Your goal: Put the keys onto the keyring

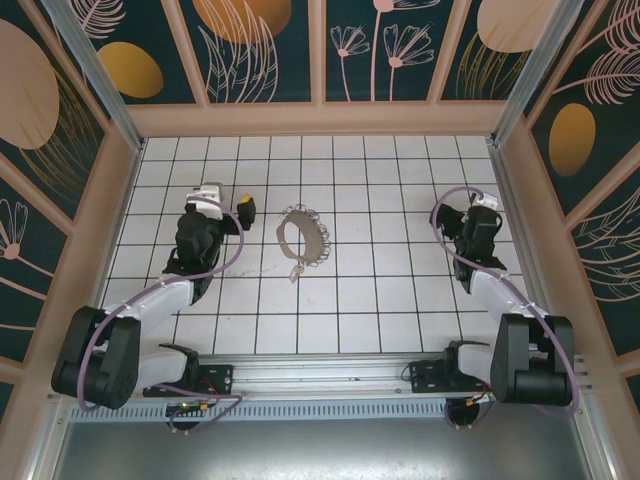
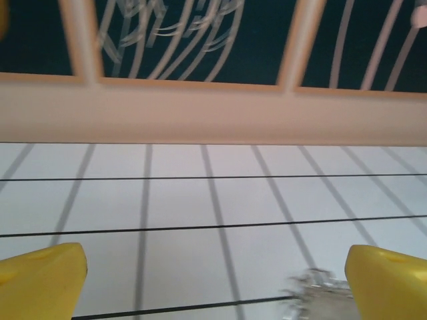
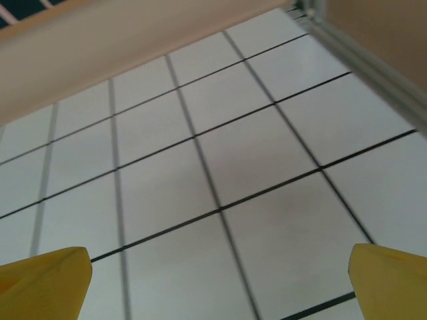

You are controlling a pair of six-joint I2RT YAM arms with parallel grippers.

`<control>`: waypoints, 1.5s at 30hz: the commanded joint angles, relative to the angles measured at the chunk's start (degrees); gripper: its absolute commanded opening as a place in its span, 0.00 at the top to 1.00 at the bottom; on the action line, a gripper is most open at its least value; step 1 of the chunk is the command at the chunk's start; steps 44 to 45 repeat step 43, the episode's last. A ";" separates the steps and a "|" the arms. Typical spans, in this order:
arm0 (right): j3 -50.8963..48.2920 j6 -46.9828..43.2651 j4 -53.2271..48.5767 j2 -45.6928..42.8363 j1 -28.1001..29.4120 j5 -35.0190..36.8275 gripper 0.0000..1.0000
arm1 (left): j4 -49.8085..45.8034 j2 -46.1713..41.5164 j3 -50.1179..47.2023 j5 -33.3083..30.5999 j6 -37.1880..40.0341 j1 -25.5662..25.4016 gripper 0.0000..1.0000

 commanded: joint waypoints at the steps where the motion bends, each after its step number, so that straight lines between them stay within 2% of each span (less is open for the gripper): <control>1: -3.01 -4.04 16.49 2.37 -0.30 7.67 0.01 | 10.99 1.54 -2.91 -7.40 7.77 2.57 0.01; 5: -5.78 -5.24 23.72 7.01 -0.34 6.98 0.01 | 12.87 2.84 -6.65 -8.67 10.87 5.42 0.01; 10: -11.11 -6.08 37.30 12.07 -0.24 4.61 0.01 | 19.37 5.75 -10.49 -9.17 8.15 7.45 0.01; 12: -13.77 -7.01 44.02 14.16 -0.20 1.77 0.01 | 25.88 7.94 -13.37 -9.33 8.14 7.55 0.01; 15: -18.48 -10.51 60.45 20.33 0.98 -2.00 0.01 | 33.07 10.07 -16.41 -10.21 6.96 8.23 0.01; 18: -13.74 -11.82 49.75 19.50 0.68 -7.40 0.01 | 43.51 15.27 -19.42 -6.22 6.55 10.02 0.01; 19: -13.44 -11.13 48.05 18.81 -0.43 -9.45 0.01 | 42.36 15.84 -18.44 -6.22 6.42 10.02 0.01; 20: -14.01 -10.79 49.77 19.20 -1.02 -10.37 0.01 | 35.07 14.43 -16.07 -5.47 5.71 10.66 0.01; 23: -13.56 -11.18 48.30 18.97 -0.50 -9.04 0.01 | 28.49 14.82 -12.23 -0.86 2.92 14.09 0.01; 25: -13.94 -11.87 49.10 18.96 1.00 -5.99 0.01 | 29.05 15.00 -12.32 -0.74 2.85 14.32 0.01; 28: -13.63 -11.48 48.74 19.09 0.19 -7.78 0.01 | 29.27 14.81 -12.46 -0.81 2.90 14.32 0.01; 45: -13.46 -11.64 48.47 19.11 0.25 -7.98 0.01 | 29.75 14.63 -12.75 -0.86 2.90 14.32 0.01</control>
